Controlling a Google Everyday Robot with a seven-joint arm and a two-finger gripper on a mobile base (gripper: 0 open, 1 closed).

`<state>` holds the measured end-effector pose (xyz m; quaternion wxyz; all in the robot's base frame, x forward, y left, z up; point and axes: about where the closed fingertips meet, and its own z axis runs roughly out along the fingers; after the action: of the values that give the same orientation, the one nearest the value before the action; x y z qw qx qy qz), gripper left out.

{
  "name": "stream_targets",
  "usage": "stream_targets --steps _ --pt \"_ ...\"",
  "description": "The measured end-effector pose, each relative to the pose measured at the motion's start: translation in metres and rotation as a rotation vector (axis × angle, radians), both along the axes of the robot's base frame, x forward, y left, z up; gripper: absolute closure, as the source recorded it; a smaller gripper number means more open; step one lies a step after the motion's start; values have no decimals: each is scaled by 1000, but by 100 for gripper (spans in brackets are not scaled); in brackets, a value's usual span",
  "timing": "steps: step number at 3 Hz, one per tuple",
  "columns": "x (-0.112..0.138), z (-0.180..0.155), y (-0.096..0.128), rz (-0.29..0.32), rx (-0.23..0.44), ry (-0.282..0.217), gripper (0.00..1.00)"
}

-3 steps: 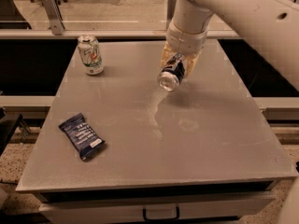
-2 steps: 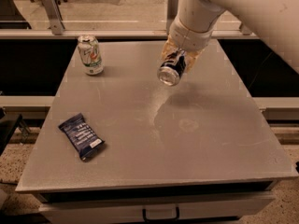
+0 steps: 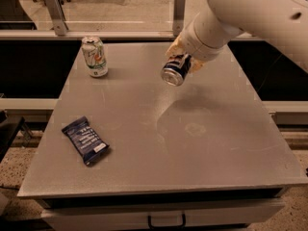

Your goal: Place pepsi can upright

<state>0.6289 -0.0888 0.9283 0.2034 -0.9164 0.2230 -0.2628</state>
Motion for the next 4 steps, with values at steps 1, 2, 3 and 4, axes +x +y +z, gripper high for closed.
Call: stream_targets --steps 1,2,3,4 --pt "1 -2 3 36 41 -111 100" --pt "2 -1 7 79 80 -231 100" --pt "2 0 14 118 123 -352 100" --pt "6 12 21 148 164 -494 100"
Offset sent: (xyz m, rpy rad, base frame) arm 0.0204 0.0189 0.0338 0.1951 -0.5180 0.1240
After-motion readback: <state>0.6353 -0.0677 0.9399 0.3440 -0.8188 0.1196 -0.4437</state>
